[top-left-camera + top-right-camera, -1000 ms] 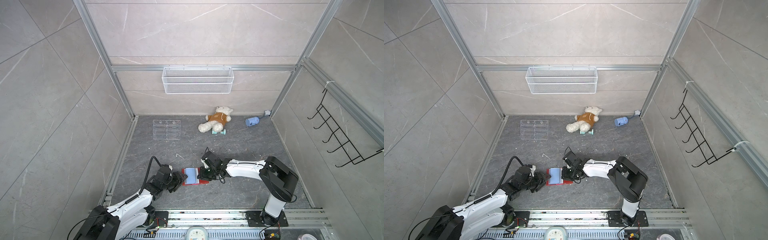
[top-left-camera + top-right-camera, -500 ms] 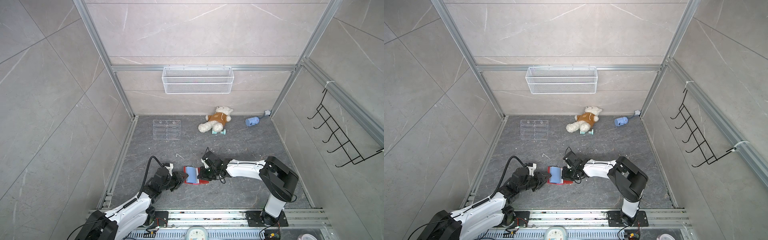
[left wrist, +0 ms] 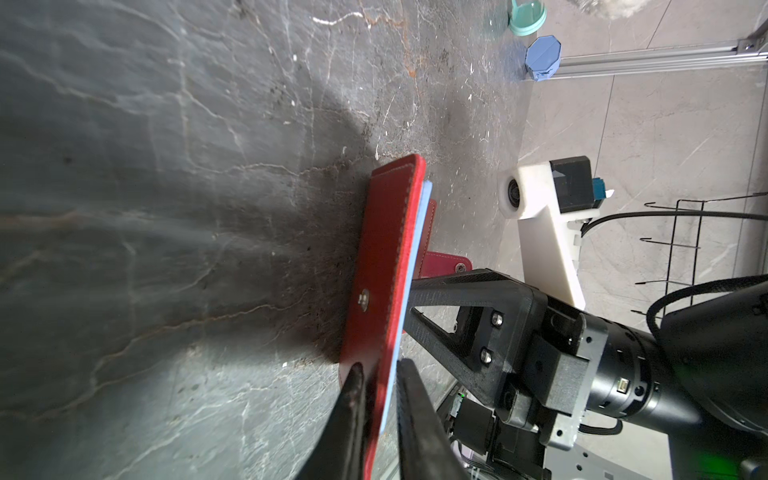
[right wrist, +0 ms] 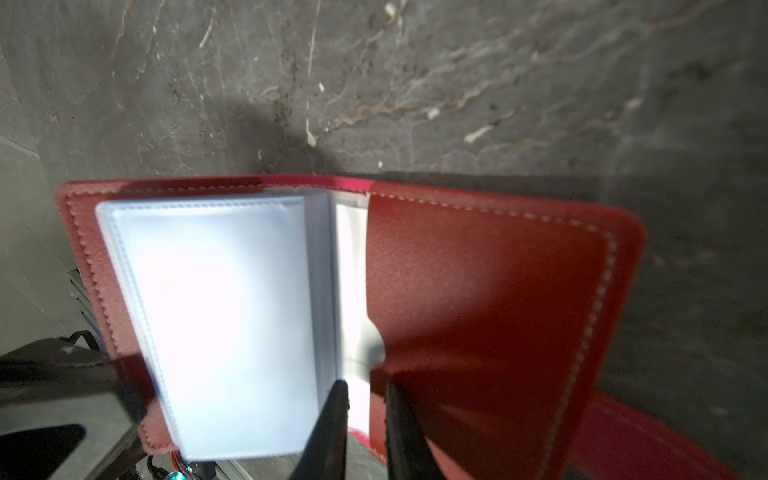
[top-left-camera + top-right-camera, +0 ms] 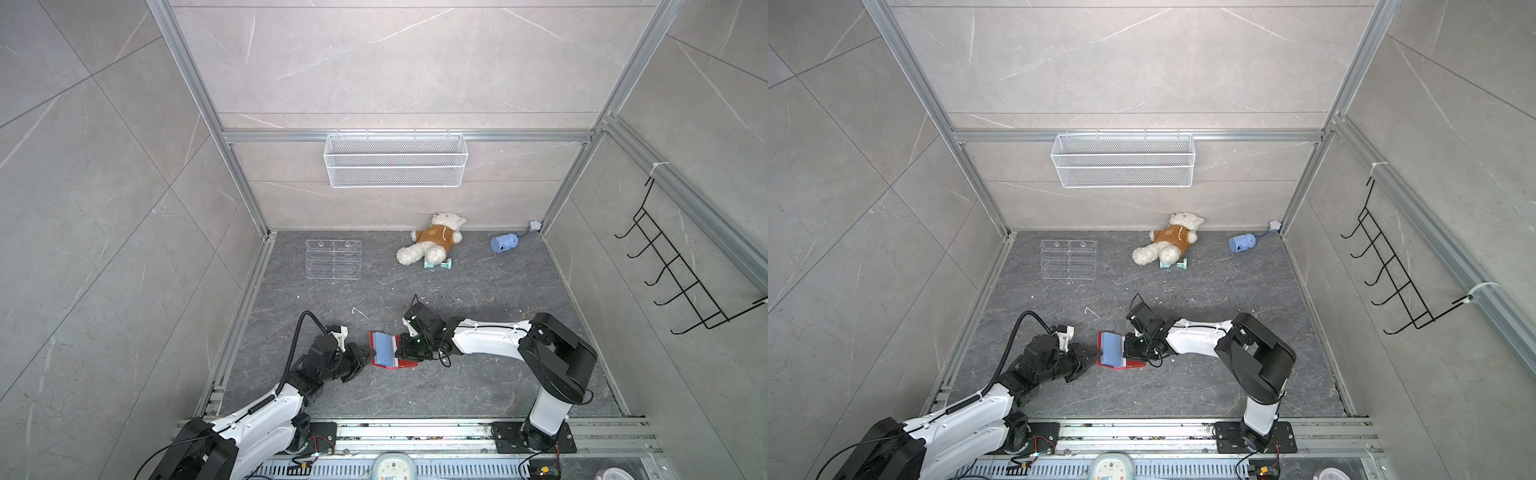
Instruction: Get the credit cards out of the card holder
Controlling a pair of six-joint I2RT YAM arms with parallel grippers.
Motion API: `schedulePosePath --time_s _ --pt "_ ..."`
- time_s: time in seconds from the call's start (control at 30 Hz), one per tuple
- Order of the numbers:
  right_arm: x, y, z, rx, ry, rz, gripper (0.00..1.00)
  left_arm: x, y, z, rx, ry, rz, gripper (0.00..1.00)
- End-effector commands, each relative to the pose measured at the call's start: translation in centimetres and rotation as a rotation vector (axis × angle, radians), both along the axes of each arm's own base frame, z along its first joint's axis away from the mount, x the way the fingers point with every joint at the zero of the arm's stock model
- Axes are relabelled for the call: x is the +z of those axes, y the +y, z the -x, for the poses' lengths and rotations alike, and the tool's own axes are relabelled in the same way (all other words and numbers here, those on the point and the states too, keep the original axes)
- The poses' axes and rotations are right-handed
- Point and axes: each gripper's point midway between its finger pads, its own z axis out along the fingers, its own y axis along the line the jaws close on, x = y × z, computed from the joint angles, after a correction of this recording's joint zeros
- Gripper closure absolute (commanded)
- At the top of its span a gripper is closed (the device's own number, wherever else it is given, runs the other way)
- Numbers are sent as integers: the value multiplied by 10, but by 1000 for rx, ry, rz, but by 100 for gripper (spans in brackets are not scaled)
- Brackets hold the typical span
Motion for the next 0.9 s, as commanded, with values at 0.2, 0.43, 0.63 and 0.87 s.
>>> schedulePosePath --time_s 0.2,0.43,0.63,0.87 --pt "-14 -10 5 -15 27 40 79 -2 -2 1 -26 -9 -11 100" --pt "9 -8 0 -13 -14 20 71 0 -2 1 -30 -18 -16 100" --pt "35 -10 -4 -19 -67 -5 44 3 0 1 -27 -34 -15 100" --pt "50 -14 -10 -3 -129 35 13 4 2 2 -21 -41 -18 100"
